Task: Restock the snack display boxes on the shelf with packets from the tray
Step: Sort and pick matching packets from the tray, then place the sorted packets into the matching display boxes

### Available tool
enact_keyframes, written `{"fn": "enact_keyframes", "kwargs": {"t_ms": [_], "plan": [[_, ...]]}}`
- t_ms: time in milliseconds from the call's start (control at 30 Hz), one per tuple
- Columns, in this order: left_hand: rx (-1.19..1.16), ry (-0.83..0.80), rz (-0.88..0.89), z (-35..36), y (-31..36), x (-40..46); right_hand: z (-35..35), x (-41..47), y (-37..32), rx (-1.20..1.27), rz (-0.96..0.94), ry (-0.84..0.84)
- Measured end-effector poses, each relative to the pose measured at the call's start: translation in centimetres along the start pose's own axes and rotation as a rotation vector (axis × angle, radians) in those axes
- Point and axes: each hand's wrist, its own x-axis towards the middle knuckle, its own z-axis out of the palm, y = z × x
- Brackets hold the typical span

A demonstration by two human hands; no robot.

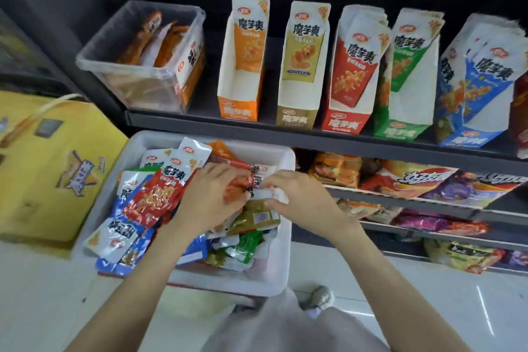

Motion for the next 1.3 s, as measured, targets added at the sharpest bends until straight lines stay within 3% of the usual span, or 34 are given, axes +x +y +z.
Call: {"fn": "enact_keyframes", "kwargs": {"t_ms": [100, 167, 333, 433, 500, 567, 600, 667, 767, 933, 1033, 1133, 1233, 1300], "plan": [[0.133, -0.225, -0.001, 0.8, -1.6, -2.1, 2.5, 1.0, -0.8, -0.265, -0.08, -0.292], [0.126, -0.226, 0.005, 1.0, -2.1, -2.8, 3.6, 1.3, -1.1, -0.312, -0.102, -0.369], [0.09, -0.261, -0.023, 0.5, -2.8, -3.4, 3.5, 1.3, -1.2, -0.35, -0.147, -0.322], [-0.164, -0.159, -0.125, -1.1, -2.0, -3.3, 1.7, 0.5, -1.3, -0.443, -0.224, -0.146], [-0.524, 0.075, -0.289, -2.6, -1.1, -3.2, -0.2, -0.3, -1.4, -0.253, -0.199, 0.104], [-0.84, 0.314, -0.401, -3.9, -0.4, -3.0, -2.1, -1.1, -1.3, 0.193, -0.019, 0.247], [-0.939, 0.366, -0.43, -4.5, 0.0, -2.8, -2.7, -1.2, -1.1, 0.421, 0.086, 0.255], [-1.033, 0.322, -0.464, -5.0, 0.9, -2.2, -3.4, -1.4, -1.2, 0.741, 0.211, 0.236], [-1.035, 0.135, -0.475, -4.7, 2.7, -1.3, -3.4, -1.6, -1.2, 0.977, 0.303, 0.242], [-1.088, 0.027, -0.453, -3.8, 5.9, 0.3, -3.2, -2.2, -1.0, 1.002, 0.284, 0.268], [-0.957, 0.066, -0.35, -3.3, 7.3, 1.4, -3.5, -2.4, -0.8, 0.916, 0.297, 0.257], [-0.716, -0.028, -0.197, -4.0, 7.8, 2.6, -6.1, -2.0, -0.2, 0.889, 0.264, 0.378], [-0.574, -0.06, -0.061, -5.3, 8.2, 4.4, -10.2, -1.4, 0.4, 0.599, 0.15, 0.357], [-0.548, 0.027, 0.009, -6.4, 8.6, 6.1, -13.0, -0.7, 0.7, 0.465, 0.099, 0.327]]}}
